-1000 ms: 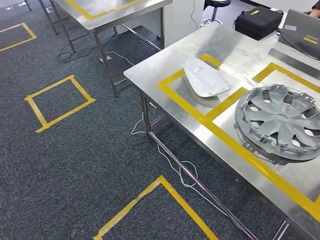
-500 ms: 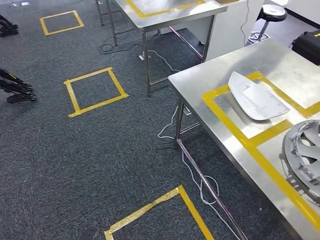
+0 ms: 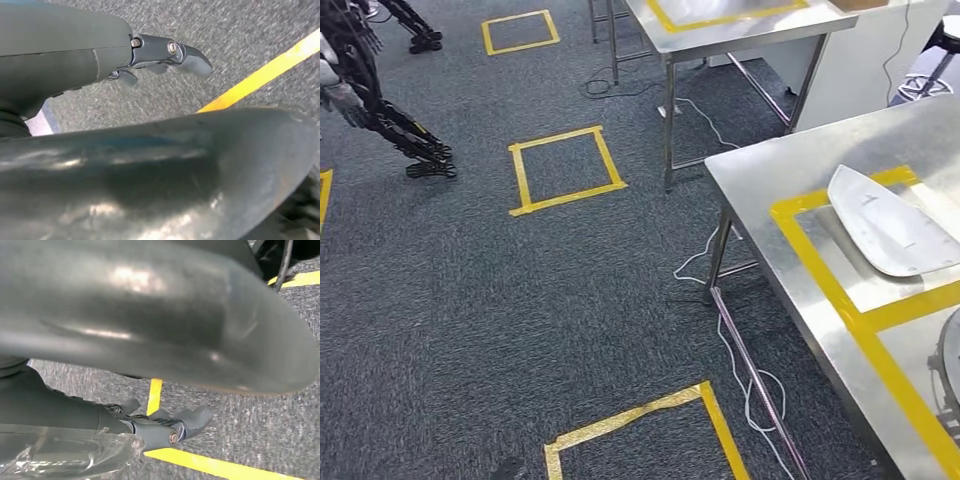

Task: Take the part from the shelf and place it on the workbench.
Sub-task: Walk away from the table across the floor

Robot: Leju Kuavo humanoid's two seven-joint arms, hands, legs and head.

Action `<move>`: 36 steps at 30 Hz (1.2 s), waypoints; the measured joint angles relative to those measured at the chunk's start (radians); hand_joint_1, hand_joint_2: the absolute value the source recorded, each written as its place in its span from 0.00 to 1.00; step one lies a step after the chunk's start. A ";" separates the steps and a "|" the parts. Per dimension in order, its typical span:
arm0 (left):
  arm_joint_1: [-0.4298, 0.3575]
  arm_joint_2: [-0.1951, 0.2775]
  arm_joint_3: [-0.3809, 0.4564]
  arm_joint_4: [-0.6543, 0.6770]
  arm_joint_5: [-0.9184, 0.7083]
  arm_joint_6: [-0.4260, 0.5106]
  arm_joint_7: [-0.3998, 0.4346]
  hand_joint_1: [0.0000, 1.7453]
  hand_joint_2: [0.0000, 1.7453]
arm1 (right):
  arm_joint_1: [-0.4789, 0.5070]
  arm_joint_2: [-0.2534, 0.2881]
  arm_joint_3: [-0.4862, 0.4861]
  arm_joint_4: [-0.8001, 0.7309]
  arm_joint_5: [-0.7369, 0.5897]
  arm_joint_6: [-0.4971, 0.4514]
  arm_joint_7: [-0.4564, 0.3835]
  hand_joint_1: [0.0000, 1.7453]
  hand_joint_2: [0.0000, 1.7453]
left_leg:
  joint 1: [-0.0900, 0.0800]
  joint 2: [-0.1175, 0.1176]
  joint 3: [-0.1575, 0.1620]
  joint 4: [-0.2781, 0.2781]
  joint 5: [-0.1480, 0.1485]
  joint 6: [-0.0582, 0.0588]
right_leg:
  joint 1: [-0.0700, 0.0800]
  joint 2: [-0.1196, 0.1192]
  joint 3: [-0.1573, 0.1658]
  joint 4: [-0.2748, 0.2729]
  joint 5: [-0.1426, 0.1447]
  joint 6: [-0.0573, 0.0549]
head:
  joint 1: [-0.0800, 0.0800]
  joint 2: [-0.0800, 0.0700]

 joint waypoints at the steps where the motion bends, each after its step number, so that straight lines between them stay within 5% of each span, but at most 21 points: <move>1: -0.002 0.000 -0.002 0.000 -0.006 0.004 -0.003 0.00 0.00 | 0.000 0.000 0.000 -0.001 0.000 -0.001 0.000 0.00 0.00 | -0.002 0.022 0.022 -0.054 0.020 0.005 | 0.003 -0.011 0.002 0.001 -0.002 0.004 | 0.000 0.000; 3: -0.005 -0.001 -0.008 0.000 -0.016 0.012 -0.007 0.00 0.00 | 0.000 0.000 -0.001 -0.005 0.000 -0.004 0.000 0.00 0.00 | -0.007 0.044 0.037 -0.102 0.034 0.019 | 0.009 -0.033 0.006 0.004 -0.008 0.013 | 0.000 0.000; 5: 0.000 -0.002 -0.012 0.001 -0.020 0.014 -0.006 0.00 0.00 | 0.000 0.000 -0.001 -0.009 0.003 -0.007 0.000 0.00 0.00 | -0.007 0.021 0.036 -0.104 0.044 0.034 | 0.007 -0.047 0.010 0.006 -0.016 0.023 | 0.000 0.000; 7: 0.003 -0.002 -0.014 0.001 -0.020 0.008 -0.004 0.00 0.00 | 0.000 0.000 -0.001 -0.011 0.009 -0.010 0.000 0.00 0.00 | -0.005 -0.003 0.036 -0.106 0.050 0.046 | 0.002 -0.009 -0.002 0.049 -0.052 0.033 | 0.000 0.000; 9: -0.001 -0.002 -0.014 0.001 -0.018 0.000 -0.005 0.00 0.00 | 0.003 0.000 -0.001 -0.013 0.014 -0.011 0.002 0.00 0.00 | -0.003 -0.029 0.034 -0.106 0.056 0.055 | -0.001 0.049 -0.051 0.170 -0.122 0.039 | 0.002 0.000; 11: -0.002 -0.003 -0.014 0.001 -0.015 -0.008 -0.011 0.00 0.00 | 0.004 0.000 -0.001 -0.014 0.017 -0.012 0.004 0.00 0.00 | -0.004 -0.057 0.031 -0.106 0.059 0.058 | -0.001 0.068 -0.100 0.285 -0.168 0.039 | 0.003 0.000; 12: -0.001 -0.003 -0.014 0.001 -0.014 -0.011 -0.013 0.00 0.00 | 0.004 0.000 -0.001 -0.014 0.019 -0.012 0.004 0.00 0.00 | -0.004 -0.071 0.030 -0.106 0.060 0.058 | -0.001 0.071 -0.104 0.296 -0.164 0.037 | 0.002 0.000; 14: 0.001 -0.003 -0.014 0.002 -0.013 -0.015 -0.015 0.00 0.00 | 0.003 0.000 -0.001 -0.014 0.021 -0.013 0.005 0.00 0.00 | -0.004 -0.102 0.031 -0.106 0.062 0.056 | -0.002 0.084 -0.056 0.202 -0.106 0.031 | 0.003 0.000; 16: 0.000 -0.003 -0.014 0.002 -0.014 -0.017 -0.020 0.00 0.00 | 0.003 0.000 -0.001 -0.016 0.025 -0.014 0.005 0.00 0.00 | -0.004 -0.130 0.028 -0.103 0.063 0.050 | -0.007 0.137 0.013 0.064 -0.055 0.027 | 0.002 0.000; 18: 0.000 -0.003 -0.014 0.002 -0.017 -0.019 -0.030 0.00 0.00 | 0.003 0.000 -0.001 -0.017 0.029 -0.016 0.005 0.00 0.00 | -0.003 -0.152 0.021 -0.103 0.063 0.039 | -0.009 0.170 0.041 0.006 -0.047 0.022 | 0.001 0.000; 20: 0.002 -0.003 -0.013 0.002 -0.014 -0.016 -0.044 0.00 0.00 | 0.003 0.001 -0.001 -0.018 0.035 -0.019 0.005 0.00 0.00 | 0.002 -0.166 0.015 -0.104 0.063 0.026 | -0.006 0.149 0.047 0.000 -0.048 0.011 | 0.001 0.000; 22: 0.005 -0.002 -0.011 0.002 -0.003 -0.008 -0.056 0.00 0.00 | 0.004 0.002 0.000 -0.021 0.041 -0.023 0.005 0.00 0.00 | 0.001 -0.127 -0.001 -0.070 0.044 0.017 | -0.007 0.122 0.057 -0.008 -0.047 -0.001 | -0.003 0.000; 24: 0.001 -0.002 -0.010 0.002 0.004 -0.004 -0.062 0.00 0.00 | 0.007 0.003 0.000 -0.023 0.045 -0.025 0.005 0.00 0.00 | -0.001 -0.067 -0.059 0.040 -0.009 0.010 | -0.007 0.090 0.069 -0.012 -0.053 -0.009 | -0.008 0.000; 26: -0.001 -0.003 -0.006 0.002 0.006 -0.002 -0.065 0.00 0.00 | 0.009 0.003 -0.001 -0.024 0.045 -0.026 0.005 0.00 0.00 | 0.000 -0.046 -0.133 0.164 -0.048 0.004 | -0.005 0.058 0.080 -0.013 -0.067 -0.010 | -0.009 0.000; 27: 0.001 -0.003 -0.003 0.002 0.006 -0.001 -0.065 0.00 0.00 | 0.009 0.003 -0.001 -0.025 0.046 -0.026 0.005 0.00 0.00 | 0.001 -0.043 -0.151 0.187 -0.040 0.002 | -0.005 0.043 0.088 -0.013 -0.076 -0.009 | -0.009 0.000; 29: 0.006 -0.003 0.001 0.002 0.003 0.001 -0.065 0.00 0.00 | 0.008 0.004 -0.001 -0.027 0.047 -0.026 0.005 0.00 0.00 | 0.001 -0.031 -0.129 0.126 0.026 0.003 | -0.005 0.015 0.110 -0.014 -0.097 -0.004 | -0.010 0.000; 31: 0.007 -0.004 0.003 0.002 0.001 0.002 -0.065 0.00 0.00 | 0.009 0.004 -0.001 -0.030 0.048 -0.026 0.006 0.00 0.00 | -0.004 0.015 -0.068 -0.001 0.086 0.010 | -0.003 -0.011 0.138 -0.015 -0.124 0.006 | -0.010 0.000; 33: 0.004 -0.006 0.006 0.002 0.005 0.005 -0.066 0.00 0.00 | 0.008 0.005 -0.001 -0.033 0.049 -0.024 0.007 0.00 0.00 | -0.010 0.042 -0.035 -0.067 0.088 0.024 | 0.002 -0.032 0.168 -0.023 -0.146 0.019 | -0.009 0.000; 36: 0.006 -0.005 0.013 0.002 0.009 0.014 -0.070 0.00 0.00 | 0.006 0.005 -0.001 -0.039 0.049 -0.020 0.007 0.00 0.00 | -0.007 0.004 -0.014 -0.078 0.061 0.046 | 0.001 -0.037 0.192 -0.007 -0.142 0.039 | -0.005 0.000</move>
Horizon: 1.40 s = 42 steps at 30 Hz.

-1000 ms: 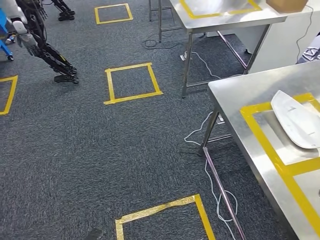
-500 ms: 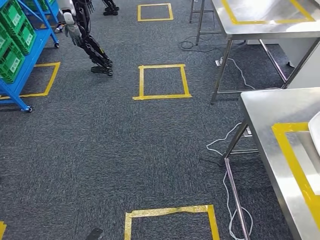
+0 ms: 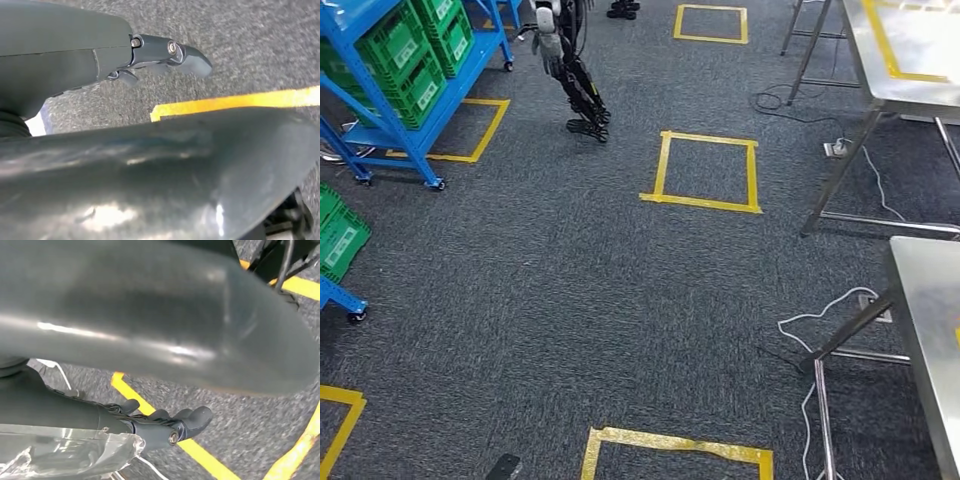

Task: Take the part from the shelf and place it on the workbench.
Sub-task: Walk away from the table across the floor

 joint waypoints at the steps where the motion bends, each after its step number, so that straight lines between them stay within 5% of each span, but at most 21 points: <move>1: 0.002 0.001 0.002 0.000 0.000 0.001 -0.004 0.00 0.00 | 0.000 0.000 0.000 -0.001 0.000 0.001 -0.001 0.00 0.00 | 0.002 -0.012 0.015 -0.002 -0.009 0.007 | -0.002 0.019 -0.018 0.040 0.007 0.004 | 0.001 0.000; 3: 0.003 0.001 0.006 0.000 0.004 -0.004 -0.028 0.00 0.00 | 0.003 0.000 -0.001 -0.003 0.000 0.003 -0.001 0.00 0.00 | 0.004 -0.035 0.047 -0.007 -0.029 0.020 | -0.007 0.072 -0.101 0.172 0.003 0.007 | 0.004 0.000; 5: 0.002 0.000 0.012 0.000 0.010 -0.014 -0.063 0.00 0.00 | 0.007 0.001 -0.004 -0.005 0.000 0.004 -0.001 0.00 0.00 | 0.005 -0.067 0.080 -0.009 -0.056 0.025 | -0.008 0.101 -0.216 0.289 -0.061 0.011 | 0.006 0.000; 7: 0.004 -0.003 0.015 0.000 0.011 -0.021 -0.093 0.00 0.00 | 0.009 0.002 -0.008 -0.007 0.000 0.004 0.000 0.00 0.00 | 0.008 -0.103 0.125 -0.010 -0.090 0.023 | -0.010 0.107 -0.299 0.305 -0.142 0.015 | 0.006 0.000; 8: 0.006 -0.004 0.016 0.000 0.011 -0.023 -0.102 0.00 0.00 | 0.009 0.002 -0.010 -0.008 0.001 0.004 0.000 0.00 0.00 | 0.010 -0.120 0.150 -0.010 -0.109 0.020 | -0.012 0.111 -0.323 0.277 -0.143 0.019 | 0.006 0.000; 10: 0.006 -0.006 0.017 0.000 0.011 -0.025 -0.113 0.00 0.00 | 0.013 0.003 -0.015 -0.008 0.001 0.004 0.000 0.00 0.00 | 0.014 -0.152 0.195 -0.009 -0.148 0.013 | -0.020 0.141 -0.353 0.171 -0.003 0.026 | 0.012 0.000; 12: 0.006 -0.009 0.018 0.000 0.007 -0.027 -0.119 0.00 0.00 | 0.018 0.006 -0.021 -0.009 0.002 0.005 0.000 0.00 0.00 | 0.015 -0.181 0.225 -0.011 -0.181 0.000 | -0.024 0.169 -0.358 0.093 0.172 0.022 | 0.021 0.000; 14: 0.007 -0.011 0.018 0.000 -0.001 -0.030 -0.117 0.00 0.00 | 0.015 0.008 -0.025 -0.012 0.004 0.005 -0.001 0.00 0.00 | 0.018 -0.198 0.237 -0.009 -0.185 -0.017 | -0.019 0.162 -0.345 0.082 0.226 0.003 | 0.025 0.000; 16: 0.005 -0.013 0.019 0.000 -0.011 -0.035 -0.109 0.00 0.00 | 0.011 0.011 -0.025 -0.016 0.006 0.004 -0.004 0.00 0.00 | 0.019 -0.162 0.198 0.059 -0.144 -0.030 | -0.019 0.141 -0.324 0.065 0.225 -0.015 | 0.024 0.000; 18: 0.003 -0.014 0.018 0.000 -0.022 -0.039 -0.103 0.00 0.00 | 0.013 0.012 -0.025 -0.019 0.007 0.005 -0.008 0.00 0.00 | 0.016 -0.092 0.108 0.177 -0.131 -0.039 | -0.018 0.118 -0.293 0.037 0.215 -0.027 | 0.022 0.000; 22: 0.004 -0.014 0.018 0.000 -0.033 -0.052 -0.097 0.00 0.00 | 0.015 0.012 -0.026 -0.026 0.008 0.014 -0.011 0.00 0.00 | 0.014 -0.047 -0.016 0.244 -0.245 -0.043 | -0.013 0.075 -0.230 0.013 0.176 -0.034 | 0.021 0.000; 24: 0.004 -0.012 0.018 0.000 -0.037 -0.054 -0.096 0.00 0.00 | 0.015 0.013 -0.026 -0.030 0.008 0.018 -0.011 0.00 0.00 | 0.013 -0.031 -0.013 0.161 -0.168 -0.041 | -0.013 0.054 -0.199 0.013 0.152 -0.032 | 0.021 0.000; 26: 0.001 -0.011 0.018 0.000 -0.042 -0.054 -0.096 0.00 0.00 | 0.016 0.014 -0.026 -0.033 0.008 0.023 -0.012 0.00 0.00 | 0.008 0.031 0.002 0.049 -0.054 -0.035 | -0.008 0.035 -0.173 0.017 0.130 -0.026 | 0.019 0.000; 28: -0.003 -0.012 0.018 0.001 -0.048 -0.056 -0.098 0.00 0.00 | 0.019 0.014 -0.026 -0.038 0.008 0.025 -0.012 0.00 0.00 | 0.005 0.068 0.004 -0.002 -0.006 -0.031 | -0.001 0.012 -0.160 0.021 0.108 -0.015 | 0.019 0.000; 30: -0.003 -0.012 0.018 0.001 -0.054 -0.060 -0.102 0.00 0.00 | 0.019 0.014 -0.025 -0.043 0.008 0.026 -0.013 0.00 0.00 | 0.007 0.041 0.006 -0.007 0.007 -0.022 | -0.002 -0.011 -0.147 0.021 0.089 -0.002 | 0.022 0.000; 32: -0.003 -0.011 0.018 0.001 -0.059 -0.065 -0.105 0.00 0.00 | 0.019 0.014 -0.023 -0.046 0.008 0.028 -0.015 0.00 0.00 | 0.012 0.010 0.011 -0.010 0.014 -0.010 | -0.007 0.024 -0.151 0.058 0.057 0.009 | 0.025 0.000; 34: -0.006 -0.010 0.018 0.001 -0.060 -0.067 -0.105 0.00 0.00 | 0.021 0.014 -0.023 -0.048 0.008 0.028 -0.015 0.00 0.00 | 0.014 -0.021 0.014 -0.011 0.012 -0.001 | -0.010 0.086 -0.207 0.176 -0.006 0.015 | 0.029 0.000; 36: -0.007 -0.010 0.018 0.001 -0.060 -0.069 -0.105 0.00 0.00 | 0.022 0.014 -0.024 -0.049 0.008 0.029 -0.014 0.00 0.00 | 0.013 -0.055 0.018 -0.011 0.003 0.004 | -0.010 0.106 -0.277 0.298 -0.043 0.016 | 0.030 0.000; 38: -0.005 -0.010 0.018 0.001 -0.062 -0.071 -0.107 0.00 0.00 | 0.023 0.014 -0.023 -0.051 0.008 0.030 -0.015 0.00 0.00 | 0.013 -0.089 0.030 -0.011 -0.011 0.003 | -0.011 0.110 -0.291 0.291 -0.001 0.015 | 0.030 0.000; 40: -0.002 -0.010 0.018 0.001 -0.064 -0.073 -0.111 0.00 0.00 | 0.023 0.014 -0.022 -0.052 0.008 0.031 -0.015 0.00 0.00 | 0.015 -0.120 0.050 -0.010 -0.026 -0.004 | -0.015 0.137 -0.243 0.167 0.082 0.014 | 0.031 0.000; 42: -0.003 -0.010 0.018 0.002 -0.067 -0.076 -0.116 0.00 0.00 | 0.024 0.014 -0.021 -0.053 0.008 0.034 -0.016 0.00 0.00 | 0.015 -0.145 0.063 -0.009 -0.041 -0.016 | -0.019 0.175 -0.192 0.060 0.111 0.010 | 0.033 0.000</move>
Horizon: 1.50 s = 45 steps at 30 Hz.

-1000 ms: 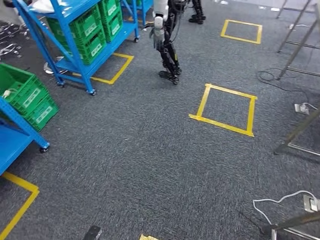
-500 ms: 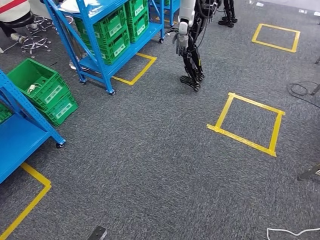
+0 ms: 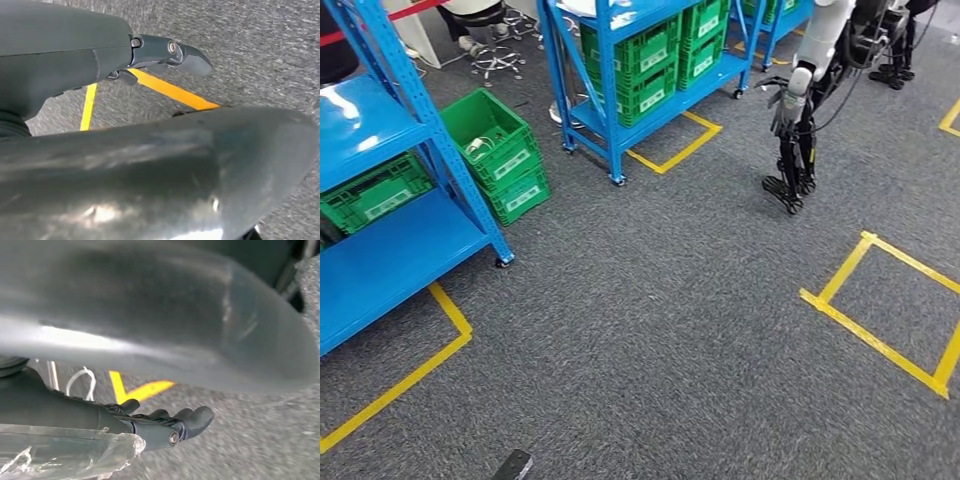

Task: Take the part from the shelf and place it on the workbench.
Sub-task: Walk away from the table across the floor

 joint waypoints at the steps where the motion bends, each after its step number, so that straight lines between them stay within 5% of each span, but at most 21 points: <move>1: 0.000 0.000 0.000 0.000 -0.001 -0.002 -0.002 0.00 0.00 | 0.000 0.000 0.000 -0.001 0.000 0.001 0.000 0.00 0.00 | 0.001 -0.010 0.002 -0.001 -0.005 -0.006 | 0.000 0.010 0.012 -0.020 -0.007 -0.004 | 0.001 0.000; 3: 0.003 0.001 0.000 0.000 -0.003 -0.005 -0.004 0.00 0.00 | 0.000 0.001 0.002 -0.004 0.000 0.001 0.000 0.00 0.00 | 0.005 -0.022 0.005 -0.008 -0.009 -0.018 | 0.004 -0.002 0.025 -0.028 -0.019 -0.019 | -0.001 0.000; 5: 0.004 0.002 0.000 0.000 -0.003 -0.006 -0.005 0.00 0.00 | 0.001 0.002 0.005 -0.007 0.000 0.001 -0.001 0.00 0.00 | 0.002 0.018 -0.005 0.020 -0.019 -0.026 | 0.006 -0.022 0.048 -0.042 -0.028 -0.034 | -0.008 0.000; 7: 0.001 0.002 0.000 0.000 -0.004 -0.007 -0.005 0.00 0.00 | 0.006 0.003 0.006 -0.009 0.000 0.001 -0.001 0.00 0.00 | -0.003 0.076 -0.069 0.129 -0.049 -0.028 | 0.012 -0.051 0.086 -0.062 -0.043 -0.047 | -0.017 0.000; 10: 0.005 0.001 0.000 0.001 -0.004 -0.008 -0.005 0.00 0.00 | 0.012 0.003 0.006 -0.012 0.000 0.001 -0.001 0.00 0.00 | -0.005 0.096 -0.201 0.281 -0.047 -0.022 | 0.022 -0.093 0.152 -0.090 -0.080 -0.052 | -0.019 0.000; 14: 0.018 0.001 0.000 0.004 -0.004 -0.008 -0.005 0.00 0.00 | 0.014 0.003 0.007 -0.015 0.000 0.002 -0.001 0.00 0.00 | -0.022 0.155 -0.184 0.089 0.152 0.005 | 0.033 -0.140 0.270 -0.136 -0.145 -0.048 | -0.019 0.000; 16: 0.015 0.001 0.000 0.005 -0.004 -0.008 -0.005 0.00 0.00 | 0.014 0.004 0.007 -0.015 0.000 0.002 0.000 0.00 0.00 | -0.039 0.194 -0.156 0.025 0.150 0.021 | 0.039 -0.160 0.315 -0.161 -0.171 -0.038 | -0.014 0.000; 18: 0.009 0.003 0.000 0.006 -0.005 -0.008 -0.005 0.00 0.00 | 0.008 0.005 0.011 -0.018 0.000 0.003 0.000 0.00 0.00 | -0.042 0.178 -0.135 0.015 0.107 0.032 | 0.040 -0.171 0.336 -0.154 -0.163 -0.024 | -0.014 0.000; 20: 0.008 0.006 0.000 0.006 -0.006 -0.008 -0.005 0.00 0.00 | 0.003 0.006 0.018 -0.020 0.001 0.004 -0.002 0.00 0.00 | -0.035 0.151 -0.102 0.004 0.081 0.042 | 0.037 -0.141 0.279 -0.030 -0.115 -0.011 | -0.014 0.000; 22: 0.007 0.007 0.000 0.006 -0.008 -0.009 -0.005 0.00 0.00 | 0.006 0.005 0.022 -0.021 0.001 0.005 -0.002 0.00 0.00 | -0.025 0.123 -0.058 -0.010 0.054 0.049 | 0.029 -0.090 0.146 0.156 -0.105 -0.002 | -0.009 0.000; 24: 0.008 0.007 0.000 0.006 -0.011 -0.010 -0.005 0.00 0.00 | 0.011 0.005 0.023 -0.023 0.001 0.007 0.000 0.00 0.00 | -0.012 0.087 -0.009 -0.018 0.020 0.046 | 0.020 -0.070 0.020 0.251 -0.185 0.007 | -0.008 0.000; 26: 0.012 0.006 0.000 0.006 -0.014 -0.010 -0.005 0.00 0.00 | 0.014 0.005 0.024 -0.024 0.001 0.010 0.000 0.00 0.00 | 0.004 0.049 0.047 -0.021 -0.019 0.037 | 0.013 -0.068 -0.064 0.241 -0.270 0.019 | -0.006 0.000; 27: 0.014 0.005 0.000 0.006 -0.014 -0.010 -0.005 0.00 0.00 | 0.014 0.005 0.024 -0.024 0.001 0.010 0.000 0.00 0.00 | 0.013 0.031 0.075 -0.021 -0.040 0.031 | 0.008 -0.067 -0.090 0.206 -0.270 0.027 | -0.005 0.000; 28: 0.016 0.005 0.000 0.007 -0.015 -0.010 -0.005 0.00 0.00 | 0.015 0.005 0.024 -0.025 0.001 0.011 0.000 0.00 0.00 | 0.020 0.014 0.103 -0.022 -0.063 0.025 | 0.002 -0.060 -0.109 0.154 -0.220 0.034 | -0.004 0.000; 30: 0.017 0.004 0.000 0.007 -0.016 -0.010 -0.004 0.00 0.00 | 0.019 0.005 0.024 -0.026 0.001 0.012 0.000 0.00 0.00 | 0.030 -0.015 0.152 -0.020 -0.105 0.009 | -0.011 -0.035 -0.133 0.035 -0.042 0.042 | 0.004 0.000; 32: 0.016 0.003 0.001 0.008 -0.017 -0.007 -0.002 0.00 0.00 | 0.021 0.005 0.025 -0.030 0.001 0.014 0.001 0.00 0.00 | 0.035 -0.034 0.190 -0.025 -0.126 -0.011 | -0.009 -0.016 -0.125 -0.026 0.064 0.031 | 0.009 0.000; 34: 0.014 0.003 0.001 0.009 -0.019 -0.002 0.000 0.00 0.00 | 0.019 0.006 0.027 -0.035 0.001 0.015 0.000 0.00 0.00 | 0.037 -0.027 0.208 -0.001 -0.097 -0.030 | 0.000 -0.019 -0.073 -0.049 0.078 0.004 | 0.012 0.000; 36: 0.010 0.004 0.001 0.010 -0.023 0.001 0.000 0.00 0.00 | 0.018 0.007 0.030 -0.038 0.001 0.017 -0.001 0.00 0.00 | 0.032 0.031 0.194 0.060 -0.080 -0.038 | -0.002 -0.043 -0.027 -0.076 0.100 -0.017 | 0.008 0.000; 39: -0.003 0.005 0.001 0.010 -0.027 0.000 0.004 0.00 0.00 | 0.019 0.009 0.031 -0.040 0.001 0.023 -0.001 0.00 0.00 | 0.028 0.092 0.118 0.137 -0.176 -0.047 | -0.008 -0.083 -0.009 -0.084 0.101 -0.027 | -0.009 0.000; 41: -0.003 0.008 0.001 0.010 -0.031 -0.004 0.008 0.00 0.00 | 0.019 0.010 0.031 -0.041 0.001 0.028 -0.001 0.00 0.00 | 0.031 0.098 0.075 0.145 -0.190 -0.057 | -0.014 -0.104 -0.003 -0.086 0.092 -0.020 | -0.014 0.000; 45: 0.002 0.005 0.001 0.012 -0.038 -0.007 0.011 0.00 0.00 | 0.018 0.009 0.032 -0.045 0.002 0.032 -0.001 0.00 0.00 | 0.045 0.133 0.064 0.016 -0.059 -0.095 | -0.038 -0.140 -0.003 -0.059 0.073 0.026 | -0.027 0.000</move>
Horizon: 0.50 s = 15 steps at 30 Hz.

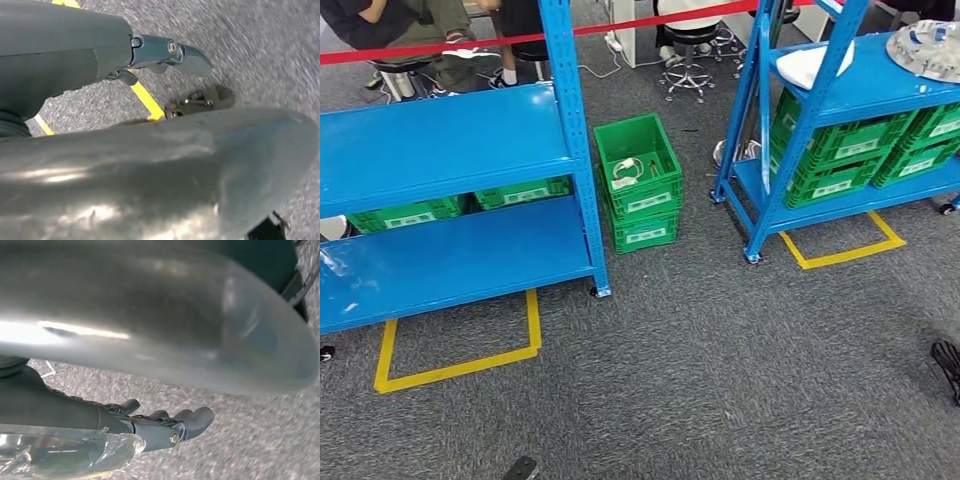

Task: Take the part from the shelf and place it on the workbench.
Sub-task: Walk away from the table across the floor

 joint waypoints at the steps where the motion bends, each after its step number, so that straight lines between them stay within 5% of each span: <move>1: -0.001 -0.004 0.000 0.001 -0.002 0.000 0.000 0.00 0.00 | 0.000 -0.001 0.000 -0.003 0.000 0.000 0.000 0.00 0.00 | 0.002 0.007 -0.010 -0.005 0.004 0.007 | 0.001 -0.008 -0.005 0.012 -0.004 0.011 | -0.004 0.000; 3: 0.000 -0.008 0.001 0.003 -0.007 0.001 0.000 0.00 0.00 | 0.001 -0.003 0.000 -0.009 0.001 -0.002 0.001 0.00 0.00 | 0.006 0.000 -0.030 0.016 -0.009 0.040 | 0.003 -0.022 -0.011 0.027 -0.009 0.027 | -0.003 0.001; 5: 0.002 -0.010 0.001 0.004 -0.012 0.002 0.000 0.00 0.00 | 0.002 -0.003 0.002 -0.013 0.001 -0.004 0.001 0.00 0.00 | 0.009 -0.019 -0.034 0.030 -0.003 0.056 | 0.002 -0.017 -0.011 0.039 -0.025 0.036 | 0.009 0.001; 7: 0.002 -0.012 0.001 0.004 -0.016 0.001 0.000 0.00 0.00 | 0.003 -0.001 0.006 -0.016 0.001 -0.004 0.001 0.00 0.00 | 0.004 -0.035 -0.036 0.030 0.002 0.067 | 0.003 0.019 -0.044 0.116 -0.082 0.031 | 0.022 0.001; 9: 0.001 -0.013 0.001 0.004 -0.018 0.000 0.000 0.00 0.00 | 0.003 -0.001 0.009 -0.018 0.001 -0.003 0.002 0.00 0.00 | -0.007 -0.055 -0.041 0.027 0.008 0.076 | 0.015 0.050 -0.116 0.254 -0.148 0.015 | 0.031 0.001; 11: 0.001 -0.013 0.001 0.004 -0.018 -0.002 0.000 0.00 0.00 | 0.002 -0.001 0.010 -0.018 0.001 -0.003 0.002 0.00 0.00 | -0.029 -0.079 -0.047 0.026 0.012 0.084 | 0.038 0.060 -0.164 0.331 -0.158 -0.013 | 0.033 0.001; 12: 0.001 -0.013 0.002 0.004 -0.018 -0.002 0.000 0.00 0.00 | 0.002 -0.001 0.011 -0.018 0.001 -0.002 0.003 0.00 0.00 | -0.042 -0.094 -0.048 0.026 0.012 0.089 | 0.053 0.069 -0.163 0.316 -0.136 -0.038 | 0.033 0.001; 15: -0.002 -0.018 0.002 0.005 -0.018 -0.003 -0.001 0.00 0.00 | 0.004 -0.001 0.016 -0.022 0.001 -0.002 0.003 0.00 0.00 | -0.074 -0.142 -0.048 0.023 0.013 0.110 | 0.103 0.152 -0.096 0.148 -0.037 -0.144 | 0.024 0.001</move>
